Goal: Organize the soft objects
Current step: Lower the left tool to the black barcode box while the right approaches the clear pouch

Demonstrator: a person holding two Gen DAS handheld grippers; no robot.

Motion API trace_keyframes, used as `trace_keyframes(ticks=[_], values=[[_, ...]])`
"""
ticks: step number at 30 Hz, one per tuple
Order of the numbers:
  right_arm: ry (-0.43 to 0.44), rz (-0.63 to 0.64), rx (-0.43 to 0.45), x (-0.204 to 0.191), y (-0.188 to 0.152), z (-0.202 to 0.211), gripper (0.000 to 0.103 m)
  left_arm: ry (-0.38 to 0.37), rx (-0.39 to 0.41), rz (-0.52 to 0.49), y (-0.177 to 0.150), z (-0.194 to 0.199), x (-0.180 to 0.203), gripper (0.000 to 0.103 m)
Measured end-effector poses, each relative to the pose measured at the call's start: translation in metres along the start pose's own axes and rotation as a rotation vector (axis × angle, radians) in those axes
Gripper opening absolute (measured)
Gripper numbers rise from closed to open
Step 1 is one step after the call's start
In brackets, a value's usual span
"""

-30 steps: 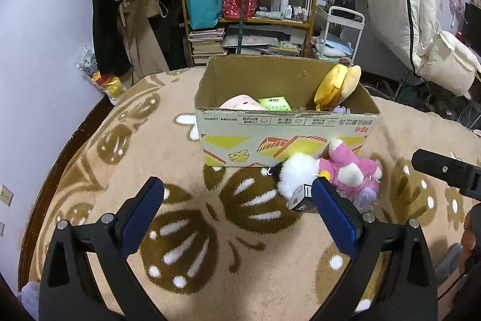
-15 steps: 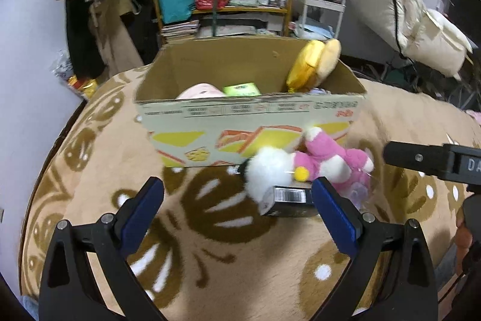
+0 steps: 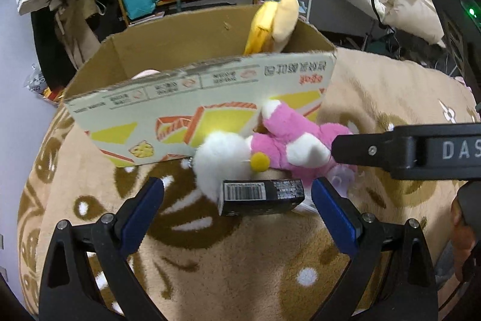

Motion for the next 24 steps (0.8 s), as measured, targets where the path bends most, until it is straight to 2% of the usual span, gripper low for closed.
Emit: trace_keyframes(ticks=[6, 12, 17, 19, 24], values=[[0.022, -0.016, -0.069, 0.001, -0.005, -0.016, 0.078, 0.001, -0.034, -0.010, -0.004, -0.012, 0.005, 0.097], [0.038, -0.070, -0.123, 0.004, -0.012, -0.029, 0.074, 0.008, -0.056, 0.004, -0.006, -0.022, 0.003, 0.097], [0.036, -0.089, -0.139, 0.007, -0.013, -0.032, 0.073, -0.007, -0.077, 0.029, -0.006, -0.028, 0.001, 0.097], [0.036, -0.086, -0.145, 0.007, -0.014, -0.032, 0.065, -0.002, -0.079, 0.028, -0.007, -0.029, 0.002, 0.097], [0.040, -0.082, -0.152, -0.001, -0.014, -0.037, 0.062, 0.008, -0.097, 0.036, -0.011, -0.035, 0.003, 0.097]])
Point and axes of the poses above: each gripper's, at about its wrist camera, not at the fingertips, and z roughly against the way its jaws point, x to its right, y to its top, the point moved 6 cm from there along -z, roughly the way its jaws point, and after that the axes turned 11 degrees about z, right-handed, at the moved point
